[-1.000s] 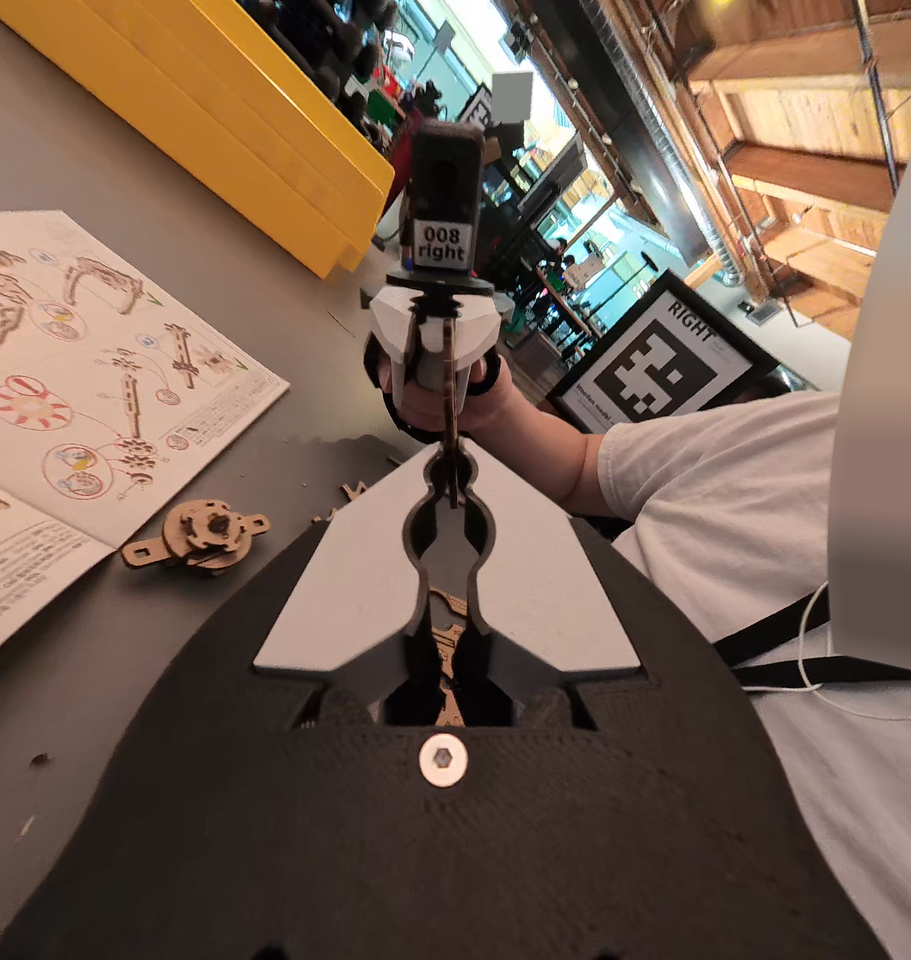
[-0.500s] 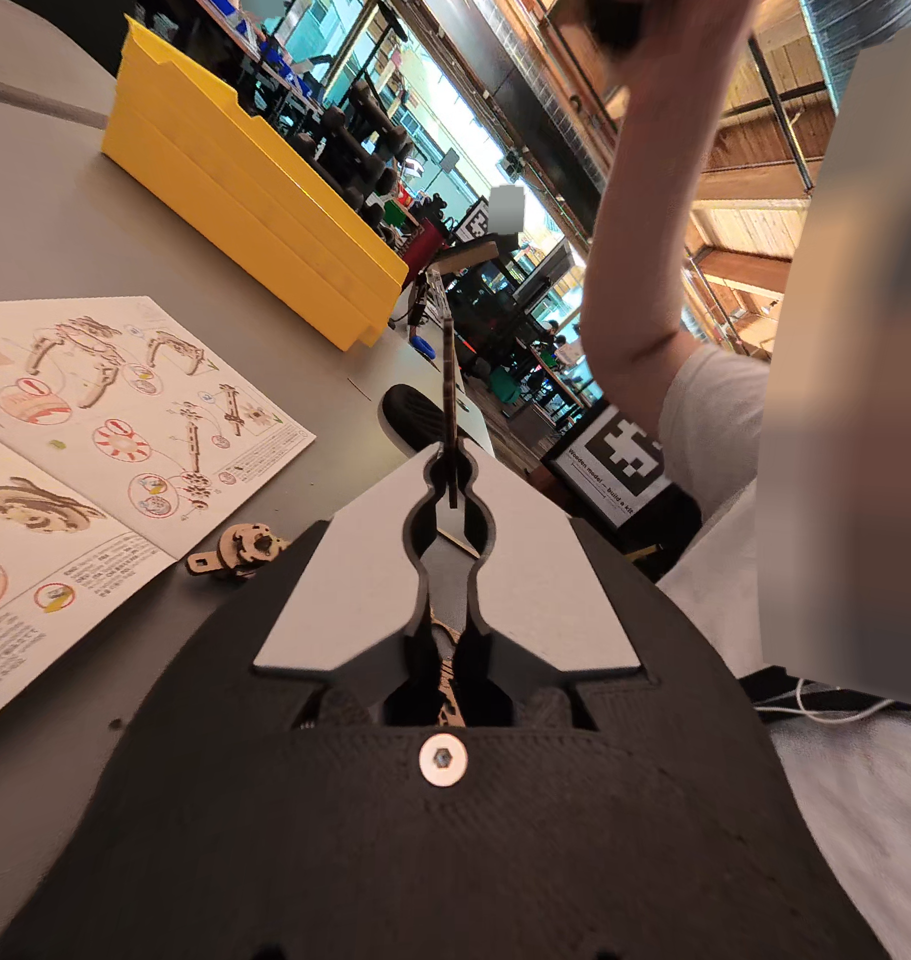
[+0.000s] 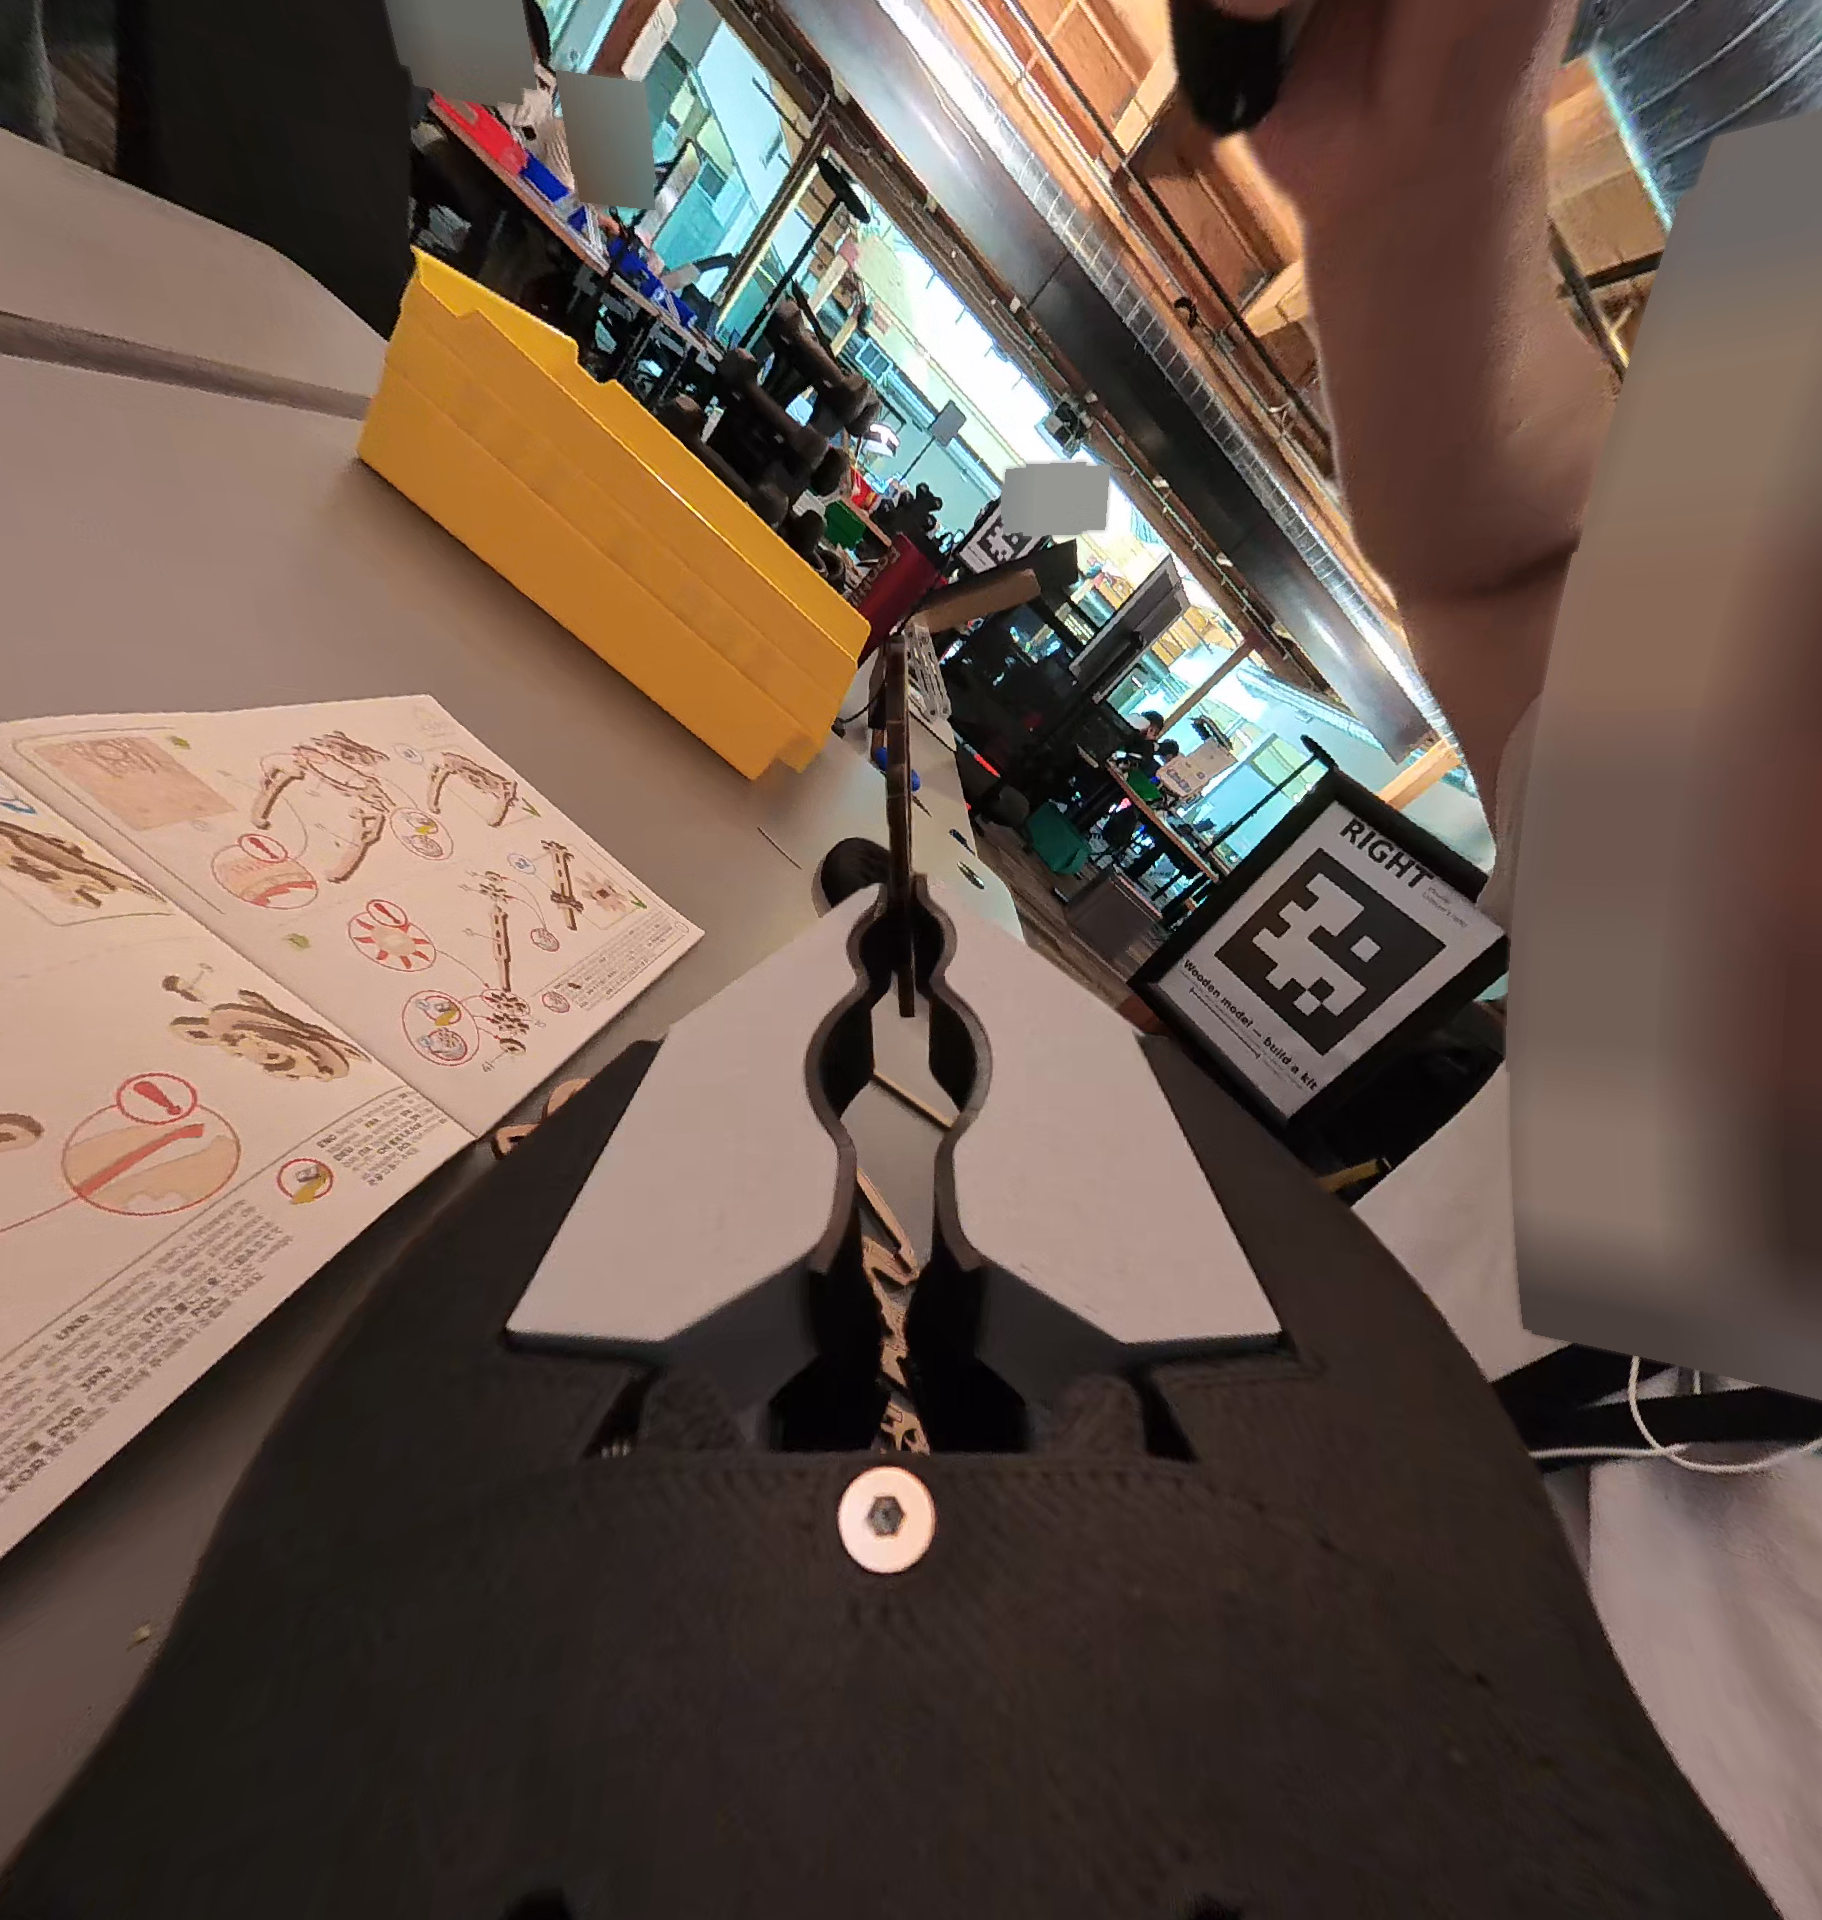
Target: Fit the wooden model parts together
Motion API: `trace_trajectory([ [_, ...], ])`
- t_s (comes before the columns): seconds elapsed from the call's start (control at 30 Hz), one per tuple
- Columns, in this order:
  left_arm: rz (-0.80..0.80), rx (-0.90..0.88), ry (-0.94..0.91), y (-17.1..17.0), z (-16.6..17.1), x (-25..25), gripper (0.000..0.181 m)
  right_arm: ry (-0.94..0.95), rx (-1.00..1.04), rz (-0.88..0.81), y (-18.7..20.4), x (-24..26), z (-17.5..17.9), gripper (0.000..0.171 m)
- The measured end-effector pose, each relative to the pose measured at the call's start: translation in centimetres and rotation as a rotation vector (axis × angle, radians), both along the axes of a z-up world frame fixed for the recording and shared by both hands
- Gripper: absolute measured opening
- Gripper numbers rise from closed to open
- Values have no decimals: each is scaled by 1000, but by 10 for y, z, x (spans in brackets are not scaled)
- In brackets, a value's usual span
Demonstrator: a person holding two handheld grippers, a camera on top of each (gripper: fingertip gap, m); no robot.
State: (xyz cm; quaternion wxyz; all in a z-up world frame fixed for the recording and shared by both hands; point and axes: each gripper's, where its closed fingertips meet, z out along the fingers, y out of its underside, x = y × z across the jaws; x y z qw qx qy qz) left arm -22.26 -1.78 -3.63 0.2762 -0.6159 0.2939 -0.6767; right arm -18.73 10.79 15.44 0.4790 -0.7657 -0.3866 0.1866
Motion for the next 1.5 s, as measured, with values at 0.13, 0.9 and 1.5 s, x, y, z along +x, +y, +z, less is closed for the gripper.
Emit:
trace_trajectory([
  [0.13,2,-12,-18,0,2,-1,0,58,17,-25,5,9,-3,4],
  [0.9,41,-37,2,9,-7,-1,0,548,495,-176,-65,145,-132,19],
  [1.5,96,-60,22,20,-16,-7,0,311,-17,40,-113,32,-242,31],
])
